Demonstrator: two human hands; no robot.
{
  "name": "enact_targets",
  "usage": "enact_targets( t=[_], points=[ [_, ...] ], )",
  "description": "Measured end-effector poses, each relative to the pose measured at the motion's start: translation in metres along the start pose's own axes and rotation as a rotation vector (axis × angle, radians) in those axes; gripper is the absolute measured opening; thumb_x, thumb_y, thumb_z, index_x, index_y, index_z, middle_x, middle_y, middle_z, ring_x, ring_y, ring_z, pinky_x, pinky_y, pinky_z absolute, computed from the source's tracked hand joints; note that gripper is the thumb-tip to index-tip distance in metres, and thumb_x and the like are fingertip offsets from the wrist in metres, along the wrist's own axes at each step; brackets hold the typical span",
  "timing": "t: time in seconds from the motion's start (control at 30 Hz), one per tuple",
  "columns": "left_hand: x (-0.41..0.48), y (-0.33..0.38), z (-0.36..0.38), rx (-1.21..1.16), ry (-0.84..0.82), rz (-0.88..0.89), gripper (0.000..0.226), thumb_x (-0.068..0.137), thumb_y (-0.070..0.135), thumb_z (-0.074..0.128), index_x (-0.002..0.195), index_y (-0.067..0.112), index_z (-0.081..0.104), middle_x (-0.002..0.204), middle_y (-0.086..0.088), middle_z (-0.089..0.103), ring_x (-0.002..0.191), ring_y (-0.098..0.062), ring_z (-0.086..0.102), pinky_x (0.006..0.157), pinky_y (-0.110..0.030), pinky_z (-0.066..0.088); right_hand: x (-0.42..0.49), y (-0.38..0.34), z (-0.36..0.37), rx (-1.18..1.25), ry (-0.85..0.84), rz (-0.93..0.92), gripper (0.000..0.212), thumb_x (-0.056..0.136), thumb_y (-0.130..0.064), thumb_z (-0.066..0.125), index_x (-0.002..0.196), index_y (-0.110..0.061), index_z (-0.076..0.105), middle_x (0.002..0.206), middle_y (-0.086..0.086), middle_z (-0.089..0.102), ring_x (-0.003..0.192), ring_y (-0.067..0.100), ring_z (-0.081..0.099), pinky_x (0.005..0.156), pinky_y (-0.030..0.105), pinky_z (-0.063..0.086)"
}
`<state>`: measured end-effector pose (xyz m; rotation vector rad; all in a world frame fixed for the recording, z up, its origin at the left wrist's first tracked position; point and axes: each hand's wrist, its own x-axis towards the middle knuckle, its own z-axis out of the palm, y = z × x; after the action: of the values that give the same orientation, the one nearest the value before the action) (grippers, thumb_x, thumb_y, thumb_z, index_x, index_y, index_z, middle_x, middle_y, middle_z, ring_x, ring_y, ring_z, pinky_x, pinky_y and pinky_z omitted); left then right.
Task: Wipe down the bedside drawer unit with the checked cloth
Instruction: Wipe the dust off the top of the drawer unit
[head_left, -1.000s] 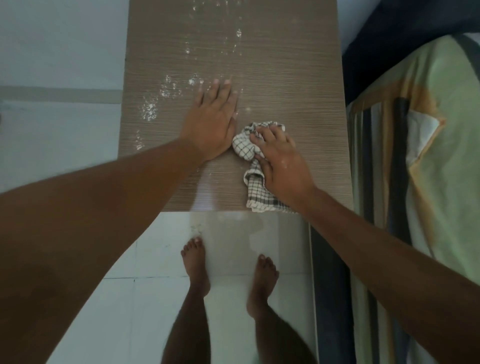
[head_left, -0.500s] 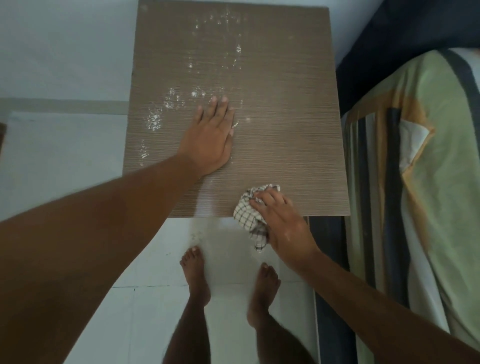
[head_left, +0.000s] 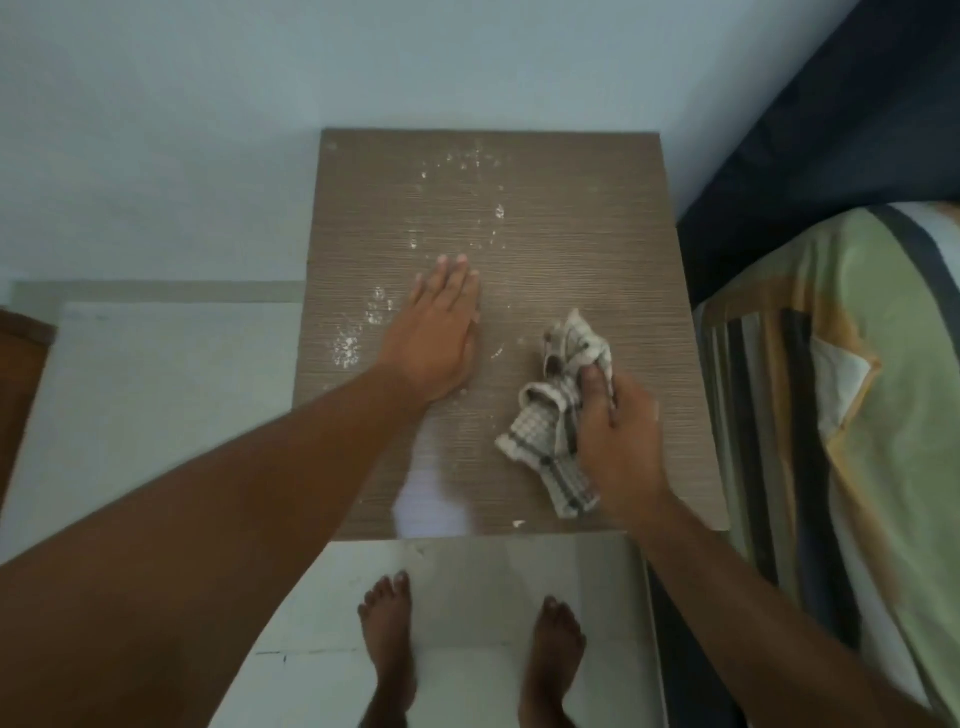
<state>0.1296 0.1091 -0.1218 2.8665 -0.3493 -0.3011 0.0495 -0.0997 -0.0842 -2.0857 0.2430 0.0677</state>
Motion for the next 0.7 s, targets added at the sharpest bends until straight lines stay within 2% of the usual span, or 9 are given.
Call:
enact_targets(
  t=[0.1, 0.2, 0.23, 0.33, 0.43, 0.5, 0.57, 0.63, 0.7],
  points=[
    [0.021, -0.018, -0.009, 0.026, 0.008, 0.037, 0.059, 0.108, 0.032, 0.017, 0.16, 0.007, 0.004, 0.169, -0.014, 0.001, 0.156, -0.028, -0.006, 0.128, -0.044, 0.001, 0.058, -0.02, 0.017, -0.079, 0.049, -0.069, 0.029, 0.107, -0.028, 0.044, 0.097, -0.01, 0.065, 0.079, -0.002, 0.065, 0.072, 0.011, 0.062, 0.06, 0.025, 0.049],
    [0.043, -0.034, -0.018, 0.033, 0.028, 0.035, 0.059, 0.109, 0.032, 0.019, 0.16, 0.007, 0.004, 0.169, -0.015, 0.0, 0.156, -0.03, -0.007, 0.127, -0.048, 0.002, 0.121, -0.041, 0.033, -0.152, 0.034, -0.151, 0.03, 0.109, -0.029, 0.041, 0.108, -0.01, 0.064, 0.077, -0.009, 0.06, 0.067, 0.003, 0.059, 0.054, 0.013, 0.047],
    [0.052, -0.038, -0.02, 0.029, 0.038, 0.029, 0.059, 0.109, 0.032, 0.02, 0.16, 0.007, 0.004, 0.169, -0.015, -0.001, 0.156, -0.03, -0.007, 0.127, -0.049, 0.001, 0.142, -0.045, 0.04, -0.177, 0.028, -0.177, 0.031, 0.109, -0.028, 0.04, 0.113, -0.009, 0.063, 0.078, -0.008, 0.061, 0.067, 0.006, 0.062, 0.054, 0.015, 0.05],
    [0.076, -0.049, -0.027, -0.01, 0.036, -0.008, 0.061, 0.109, 0.032, 0.022, 0.16, 0.005, 0.004, 0.168, -0.017, -0.003, 0.156, -0.031, -0.009, 0.126, -0.046, -0.004, 0.2, -0.053, 0.056, -0.25, 0.032, -0.261, 0.034, 0.109, -0.025, 0.04, 0.132, -0.009, 0.059, 0.094, 0.005, 0.068, 0.079, 0.02, 0.066, 0.063, 0.029, 0.053],
    [0.097, -0.059, -0.028, -0.034, 0.054, -0.022, 0.061, 0.109, 0.03, 0.026, 0.16, 0.003, 0.006, 0.168, -0.018, 0.0, 0.156, -0.033, -0.008, 0.126, -0.046, -0.003, 0.244, -0.06, 0.065, -0.336, 0.023, -0.36, 0.038, 0.108, -0.016, 0.042, 0.143, -0.006, 0.051, 0.127, 0.015, 0.067, 0.107, 0.024, 0.063, 0.084, 0.007, 0.034],
    [0.11, -0.064, -0.029, -0.042, 0.064, -0.038, 0.061, 0.108, 0.029, 0.028, 0.16, 0.003, 0.008, 0.168, -0.018, 0.002, 0.156, -0.033, -0.006, 0.126, -0.047, -0.002, 0.263, -0.065, 0.07, -0.403, -0.018, -0.397, 0.04, 0.108, -0.013, 0.04, 0.147, -0.006, 0.046, 0.144, 0.015, 0.056, 0.127, 0.024, 0.056, 0.089, -0.002, 0.022],
    [0.119, -0.068, -0.029, -0.044, 0.065, -0.049, 0.061, 0.108, 0.029, 0.028, 0.16, 0.003, 0.008, 0.168, -0.019, 0.002, 0.156, -0.034, -0.005, 0.126, -0.047, -0.001, 0.275, -0.065, 0.079, -0.473, -0.087, -0.468, 0.043, 0.108, -0.017, 0.04, 0.15, -0.007, 0.041, 0.151, 0.015, 0.048, 0.136, 0.026, 0.048, 0.1, 0.006, 0.024],
    [0.125, -0.071, -0.029, -0.027, 0.062, -0.042, 0.062, 0.108, 0.03, 0.028, 0.16, 0.003, 0.007, 0.168, -0.019, 0.002, 0.156, -0.035, -0.005, 0.126, -0.048, -0.001, 0.283, -0.059, 0.09, -0.556, -0.184, -0.527, 0.049, 0.108, -0.026, 0.037, 0.153, -0.008, 0.036, 0.159, 0.015, 0.037, 0.146, 0.031, 0.035, 0.118, 0.028, 0.025],
    [0.128, -0.072, -0.027, 0.006, 0.038, -0.037, 0.063, 0.108, 0.031, 0.027, 0.16, 0.003, 0.007, 0.168, -0.019, 0.001, 0.156, -0.035, -0.005, 0.126, -0.049, 0.001, 0.286, -0.05, 0.1, -0.649, -0.25, -0.507, 0.058, 0.107, -0.038, 0.031, 0.157, -0.01, 0.026, 0.166, 0.014, 0.021, 0.153, 0.037, 0.016, 0.125, 0.05, 0.013]
  ],
)
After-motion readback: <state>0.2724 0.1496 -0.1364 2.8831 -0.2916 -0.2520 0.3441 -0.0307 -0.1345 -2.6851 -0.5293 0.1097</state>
